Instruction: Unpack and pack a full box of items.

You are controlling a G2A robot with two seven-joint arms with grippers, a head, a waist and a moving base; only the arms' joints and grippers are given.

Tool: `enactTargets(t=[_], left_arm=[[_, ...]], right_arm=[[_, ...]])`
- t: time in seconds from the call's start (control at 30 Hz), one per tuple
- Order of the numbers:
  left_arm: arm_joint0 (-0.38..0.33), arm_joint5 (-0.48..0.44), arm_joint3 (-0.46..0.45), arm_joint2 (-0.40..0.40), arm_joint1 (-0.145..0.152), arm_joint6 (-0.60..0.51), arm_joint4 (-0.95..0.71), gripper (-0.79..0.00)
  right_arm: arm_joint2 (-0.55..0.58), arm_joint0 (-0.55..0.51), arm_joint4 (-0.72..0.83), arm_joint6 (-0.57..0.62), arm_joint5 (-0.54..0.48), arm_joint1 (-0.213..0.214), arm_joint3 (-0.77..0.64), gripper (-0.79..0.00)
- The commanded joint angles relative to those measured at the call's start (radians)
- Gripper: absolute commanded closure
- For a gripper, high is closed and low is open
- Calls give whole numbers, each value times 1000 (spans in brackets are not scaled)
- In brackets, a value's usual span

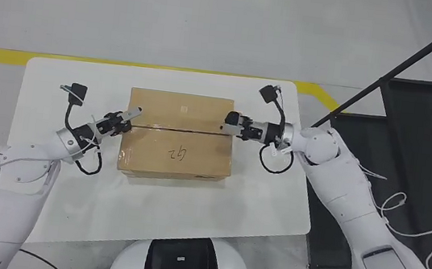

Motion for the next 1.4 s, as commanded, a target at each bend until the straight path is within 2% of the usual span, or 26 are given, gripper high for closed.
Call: enactTargets(t=[0.0,0.13,0.23,0.43,0.57,0.73,1.37], left_arm=[[0,0,0,0,0,0,0,-785],[0,0,0,0,0,0,0,-785],[0,0,0,0,0,0,0,-785],[0,0,0,0,0,0,0,-785],[0,0,0,0,0,0,0,-785],[0,0,0,0,0,0,0,-785],[0,0,0,0,0,0,0,-785]], right_arm=[[54,-43,-144,-37,22,19,-44,-785],[167,-176,-305,-79,69,58,-141,-785],[246,-271,-331,-73,60,81,-175,-785],[357,-393,-273,-9,13,112,-169,-785],[399,-441,-280,14,61,125,-176,-785],[394,-466,-378,3,89,130,-249,-785],[387,-467,-373,-6,93,129,-241,-785]])
